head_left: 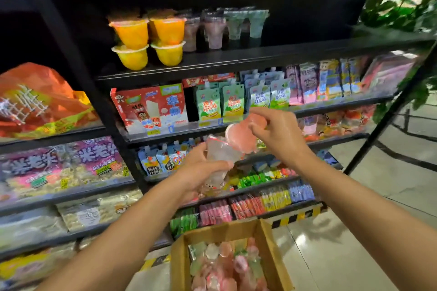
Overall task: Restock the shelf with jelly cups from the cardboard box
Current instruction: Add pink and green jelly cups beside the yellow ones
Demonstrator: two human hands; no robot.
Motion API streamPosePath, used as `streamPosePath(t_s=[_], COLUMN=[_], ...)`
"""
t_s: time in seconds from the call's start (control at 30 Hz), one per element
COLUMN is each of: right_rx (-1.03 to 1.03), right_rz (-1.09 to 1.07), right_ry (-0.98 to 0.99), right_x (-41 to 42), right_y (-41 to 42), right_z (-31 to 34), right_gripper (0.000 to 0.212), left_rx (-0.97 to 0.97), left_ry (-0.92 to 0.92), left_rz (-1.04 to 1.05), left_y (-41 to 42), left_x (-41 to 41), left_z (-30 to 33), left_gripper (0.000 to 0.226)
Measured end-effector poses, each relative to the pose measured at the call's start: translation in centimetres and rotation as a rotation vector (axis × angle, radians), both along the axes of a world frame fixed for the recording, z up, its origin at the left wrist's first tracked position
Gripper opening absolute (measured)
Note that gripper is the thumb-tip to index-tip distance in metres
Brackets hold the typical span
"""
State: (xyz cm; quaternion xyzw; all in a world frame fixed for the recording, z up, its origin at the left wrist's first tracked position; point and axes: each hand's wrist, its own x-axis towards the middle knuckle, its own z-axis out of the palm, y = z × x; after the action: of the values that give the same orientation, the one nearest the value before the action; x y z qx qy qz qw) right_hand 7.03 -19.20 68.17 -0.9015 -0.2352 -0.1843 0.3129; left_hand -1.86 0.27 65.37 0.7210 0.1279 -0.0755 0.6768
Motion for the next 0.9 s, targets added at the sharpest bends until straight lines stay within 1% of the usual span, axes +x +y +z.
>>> streamPosePath(t_s=[0.1, 0.17, 0.2, 0.27, 0.33, 0.47, 0.57, 0.63, 0.9], right_rx=[0.019, 0.046, 0.07, 0.121, 0.162, 0.208, 0.234, 0.258, 0.287], right_rz=[0.039, 0.045, 0.039, 0.031, 0.041, 0.045, 0.072, 0.07, -0.002], right_ry=[-0.032, -0.035, -0.028, -0.001, 0.013, 0.041, 0.009, 0.006, -0.057], right_x=[1.6, 2.5, 2.9, 3.7, 4.4, 5.7, 6.6, 7.1, 9.0], right_y=[-2.5, -3.9, -4.4, -5.3, -5.7, -5.5, -5.0, -4.7, -4.6], right_z=[1.1, 1.5, 1.6, 1.8, 1.9, 2.7, 3.5, 4.0, 6.9], right_gripper=[0.044, 0.05, 0.053, 0.056, 0.053, 0.041, 0.028, 0.023, 0.028], left_rx=[0.249, 0.415, 0.465, 0.472, 0.448, 0.464, 0.49, 0.489, 0.515], left_ry=[-0.157, -0.207, -0.222, -0.244, -0.253, -0.281, -0.348, -0.394, -0.524], left_rz=[0.044, 0.098, 0.122, 0.16, 0.199, 0.213, 0.219, 0.222, 0.231], left_y=[-2.5, -3.8, -4.3, -5.1, -5.4, -5.0, -4.5, -4.0, -2.3], left_x=[0.8, 1.3, 1.6, 2.0, 2.3, 3.5, 4.4, 5.3, 9.1], left_z=[0.9, 1.5, 1.8, 2.1, 2.5, 3.5, 4.7, 5.5, 8.1], left_gripper=[0.064, 0.08, 0.085, 0.085, 0.076, 0.06, 0.058, 0.055, 0.049])
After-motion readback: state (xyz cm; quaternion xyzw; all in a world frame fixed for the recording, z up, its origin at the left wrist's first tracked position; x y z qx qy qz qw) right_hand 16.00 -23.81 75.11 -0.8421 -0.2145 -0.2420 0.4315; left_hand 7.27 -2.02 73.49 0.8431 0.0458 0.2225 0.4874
